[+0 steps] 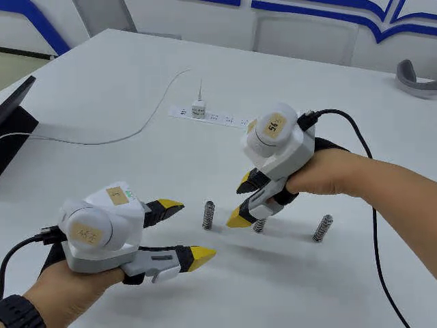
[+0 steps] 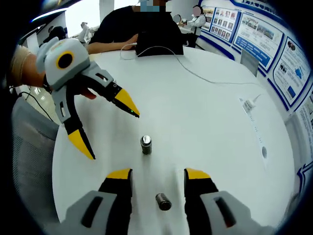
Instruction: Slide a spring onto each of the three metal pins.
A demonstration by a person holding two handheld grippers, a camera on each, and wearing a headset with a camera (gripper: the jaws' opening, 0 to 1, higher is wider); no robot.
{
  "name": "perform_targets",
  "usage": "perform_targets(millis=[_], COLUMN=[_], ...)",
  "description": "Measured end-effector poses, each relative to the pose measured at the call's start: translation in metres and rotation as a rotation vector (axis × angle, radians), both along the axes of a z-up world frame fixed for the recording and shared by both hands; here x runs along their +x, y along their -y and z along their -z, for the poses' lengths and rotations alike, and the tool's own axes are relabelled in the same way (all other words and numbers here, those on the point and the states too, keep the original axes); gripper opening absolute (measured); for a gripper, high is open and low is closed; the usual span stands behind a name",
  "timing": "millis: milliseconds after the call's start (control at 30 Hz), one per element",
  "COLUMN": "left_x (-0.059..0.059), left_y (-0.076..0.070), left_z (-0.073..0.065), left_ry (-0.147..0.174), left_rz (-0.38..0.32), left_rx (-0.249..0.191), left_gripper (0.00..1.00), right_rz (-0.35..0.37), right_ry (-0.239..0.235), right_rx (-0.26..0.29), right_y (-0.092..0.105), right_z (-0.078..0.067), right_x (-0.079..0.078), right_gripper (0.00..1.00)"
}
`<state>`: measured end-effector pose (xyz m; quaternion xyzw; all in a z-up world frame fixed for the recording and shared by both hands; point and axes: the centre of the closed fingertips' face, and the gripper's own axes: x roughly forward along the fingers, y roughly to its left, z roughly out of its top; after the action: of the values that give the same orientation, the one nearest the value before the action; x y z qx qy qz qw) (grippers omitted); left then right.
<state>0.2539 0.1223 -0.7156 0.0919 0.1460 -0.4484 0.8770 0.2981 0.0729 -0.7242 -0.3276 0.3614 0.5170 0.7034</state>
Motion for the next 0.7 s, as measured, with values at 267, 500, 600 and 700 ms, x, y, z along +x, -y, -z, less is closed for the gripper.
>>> perform_targets(millis=[267,500,600,700], left_x=[0.002,0.004,0.005,0.005], left_y=[0.000,0.001,0.001,0.001], left_z=[0.002,0.002,0.001,0.002], left_ry=[-0.008,-0.010,-0.009,-0.011], left_rz=[-0.004,-0.005,-0.005,-0.005], left_rx=[0.005,0.006,0.007,0.008], left_gripper=[0.59,0.60,0.60,0.61], right_rz=[0.053,0.099,0.119,0.146], right_ry=[0.020,0.043,0.055,0.060], right_rx=[0.041,0.070,0.078,0.096], right_y=[0.021,0.042,0.052,0.061], right_z=[-0.007,-0.016,-0.018,-0.022], right_x=[0.003,0.003,0.003,0.003], right_gripper=[0.48,0.53,0.54,0.55])
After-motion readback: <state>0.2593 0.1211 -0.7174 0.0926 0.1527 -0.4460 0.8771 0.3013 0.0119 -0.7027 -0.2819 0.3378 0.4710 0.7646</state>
